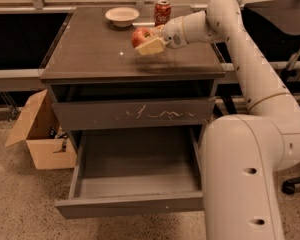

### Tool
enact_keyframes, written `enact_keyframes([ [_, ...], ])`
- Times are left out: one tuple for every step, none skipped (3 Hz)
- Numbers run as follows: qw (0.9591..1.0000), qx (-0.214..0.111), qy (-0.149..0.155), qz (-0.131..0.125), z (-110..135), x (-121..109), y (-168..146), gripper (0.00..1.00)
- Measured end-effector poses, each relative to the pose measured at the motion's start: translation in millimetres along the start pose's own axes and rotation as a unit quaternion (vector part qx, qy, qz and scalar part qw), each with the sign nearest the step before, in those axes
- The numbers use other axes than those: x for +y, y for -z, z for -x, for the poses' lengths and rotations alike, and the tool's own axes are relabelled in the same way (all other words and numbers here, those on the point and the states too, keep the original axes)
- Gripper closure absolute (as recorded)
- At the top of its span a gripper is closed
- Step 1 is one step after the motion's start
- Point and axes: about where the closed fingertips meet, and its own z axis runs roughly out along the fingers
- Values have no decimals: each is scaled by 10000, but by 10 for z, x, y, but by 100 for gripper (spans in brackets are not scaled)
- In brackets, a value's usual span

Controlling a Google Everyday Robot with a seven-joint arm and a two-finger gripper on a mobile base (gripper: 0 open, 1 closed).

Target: Pick apple from middle drawer and place on counter

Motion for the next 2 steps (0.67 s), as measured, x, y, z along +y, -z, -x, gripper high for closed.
enact_keyframes([
  [9998,135,-169,56,-41,-36,-96,35],
  [9992,226,-313,96,-95,-63,-161,12],
])
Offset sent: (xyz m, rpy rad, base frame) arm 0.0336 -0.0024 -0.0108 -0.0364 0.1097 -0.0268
